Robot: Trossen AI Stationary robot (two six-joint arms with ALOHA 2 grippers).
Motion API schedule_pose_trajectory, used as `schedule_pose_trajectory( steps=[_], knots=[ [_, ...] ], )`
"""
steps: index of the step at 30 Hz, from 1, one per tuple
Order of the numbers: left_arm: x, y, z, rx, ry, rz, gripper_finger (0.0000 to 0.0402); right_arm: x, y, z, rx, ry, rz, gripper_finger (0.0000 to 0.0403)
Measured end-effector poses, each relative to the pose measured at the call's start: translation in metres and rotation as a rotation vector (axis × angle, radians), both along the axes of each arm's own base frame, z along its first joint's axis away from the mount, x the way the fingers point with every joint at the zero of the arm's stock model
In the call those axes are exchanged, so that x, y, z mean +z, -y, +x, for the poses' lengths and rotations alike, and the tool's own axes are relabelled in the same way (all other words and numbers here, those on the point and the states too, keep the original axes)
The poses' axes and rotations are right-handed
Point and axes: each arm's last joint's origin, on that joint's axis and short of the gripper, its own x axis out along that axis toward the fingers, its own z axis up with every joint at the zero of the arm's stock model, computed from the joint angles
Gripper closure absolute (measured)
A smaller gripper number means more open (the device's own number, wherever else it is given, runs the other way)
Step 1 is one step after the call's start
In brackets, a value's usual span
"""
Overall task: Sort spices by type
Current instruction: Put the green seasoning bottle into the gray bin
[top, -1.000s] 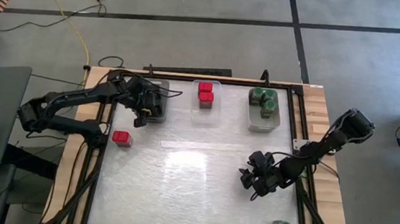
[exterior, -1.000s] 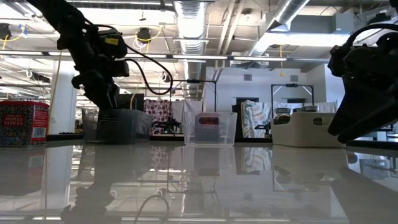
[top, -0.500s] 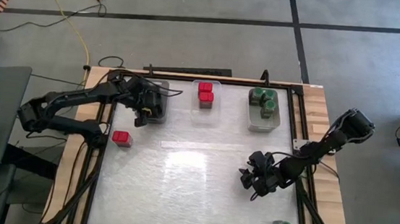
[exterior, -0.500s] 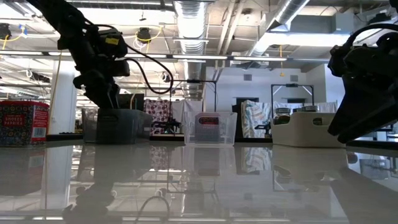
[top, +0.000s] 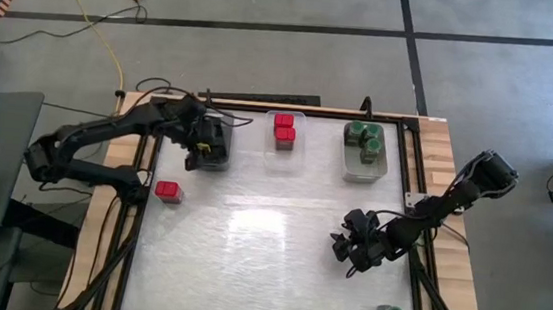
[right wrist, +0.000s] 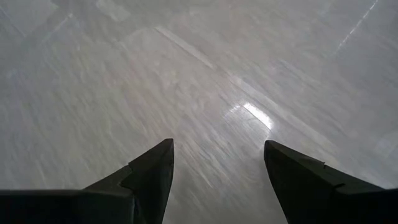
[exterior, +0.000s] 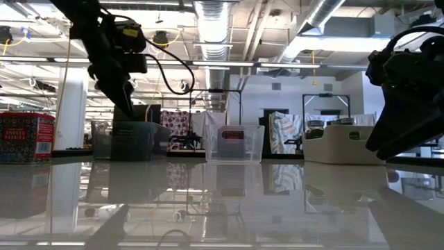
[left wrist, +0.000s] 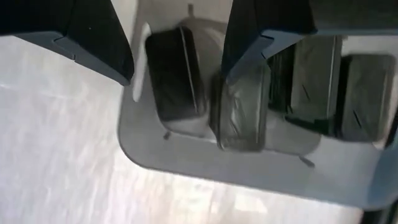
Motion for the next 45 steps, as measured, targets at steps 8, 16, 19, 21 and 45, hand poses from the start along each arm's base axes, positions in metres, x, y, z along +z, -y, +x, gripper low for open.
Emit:
schedule_pose_trajectory(
  steps=[8, 16, 19, 21, 45],
  knots=[
    [0.027, 0.013, -0.002, 0.011, 0.001, -0.038, 0.0168, 0.0, 0.0, 0.0, 0.0, 0.0, 0.0, 0.0127],
    [0.061, 0.052, -0.028, 0.099, 0.122, -0.084, 0.0168, 0.0, 0.0, 0.0, 0.001, -0.001, -0.001, 0.0127],
    [0.066, 0.074, -0.038, 0.114, 0.123, -0.091, 0.0168, 0.0, 0.0, 0.0, 0.002, -0.001, -0.002, 0.0127],
    [0.067, 0.09, -0.038, 0.084, 0.119, -0.107, 0.0168, 0.0, 0.0, 0.0, 0.002, -0.001, -0.002, 0.0127],
    [0.054, 0.162, -0.003, 0.051, 0.16, -0.022, 0.0168, 0.001, 0.003, 0.004, -0.012, 0.007, 0.026, 0.0127]
  ],
)
